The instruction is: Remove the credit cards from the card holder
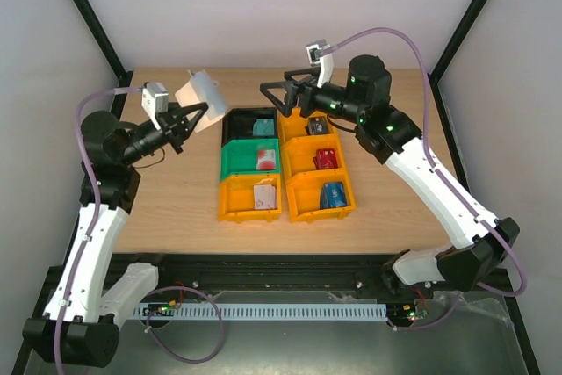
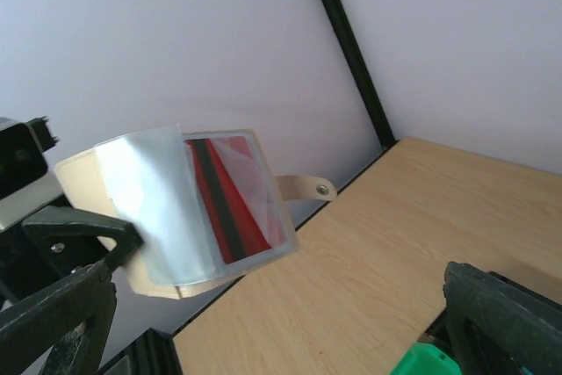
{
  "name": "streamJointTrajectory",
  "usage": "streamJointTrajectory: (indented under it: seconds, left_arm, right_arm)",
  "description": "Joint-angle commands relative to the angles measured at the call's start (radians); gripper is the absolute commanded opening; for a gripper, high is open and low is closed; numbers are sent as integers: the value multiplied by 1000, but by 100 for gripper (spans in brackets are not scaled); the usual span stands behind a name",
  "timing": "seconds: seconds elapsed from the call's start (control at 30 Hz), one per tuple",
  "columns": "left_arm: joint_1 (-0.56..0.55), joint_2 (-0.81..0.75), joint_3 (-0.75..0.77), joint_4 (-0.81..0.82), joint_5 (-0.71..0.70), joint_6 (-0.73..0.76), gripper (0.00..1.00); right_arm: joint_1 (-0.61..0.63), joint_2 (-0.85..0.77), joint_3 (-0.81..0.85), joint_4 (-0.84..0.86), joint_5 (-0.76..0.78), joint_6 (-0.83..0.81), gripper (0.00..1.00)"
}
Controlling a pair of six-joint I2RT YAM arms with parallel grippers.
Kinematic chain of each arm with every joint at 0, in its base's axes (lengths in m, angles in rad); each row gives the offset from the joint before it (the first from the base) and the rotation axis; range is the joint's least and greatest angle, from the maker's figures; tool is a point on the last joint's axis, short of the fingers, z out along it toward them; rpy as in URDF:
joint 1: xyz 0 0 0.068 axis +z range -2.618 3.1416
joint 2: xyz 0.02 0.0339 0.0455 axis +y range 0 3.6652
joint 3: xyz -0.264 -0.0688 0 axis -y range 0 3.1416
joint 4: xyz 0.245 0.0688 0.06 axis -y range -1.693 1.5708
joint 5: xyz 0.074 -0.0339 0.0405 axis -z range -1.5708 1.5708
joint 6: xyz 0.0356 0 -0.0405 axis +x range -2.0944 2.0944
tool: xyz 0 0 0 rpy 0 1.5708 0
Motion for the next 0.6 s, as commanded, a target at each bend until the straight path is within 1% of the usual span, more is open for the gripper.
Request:
streamJointTrajectory:
  seconds: [0.0,0.13,0.23,0.33,0.4,0.47,0.57]
  left_arm:
    - [-23,-19,77,100,36,22,2]
    - [-70,-23,110,144,59,50,2]
    - [-117,-26,99,209,92,45,2]
    - [-154,-25,89,276,87,8,2]
    - [-172,-24,95,281,94,18,2]
    - [-190,-22,107,253,106,71,2]
    - [-246,-19,121,214,108,189,2]
  right_arm:
    - [-2,-5,70,72,-100,-5,99]
    - [-2,26,131,93,-213,9,100]
    - [-2,33,131,149,-313,47,100]
    - [-2,36,117,177,-374,77,99]
    - [-2,44,123,189,-442,92,99]
    - [-2,51,126,188,-504,87,99]
    - [-2,53,147,79,-487,-17,99]
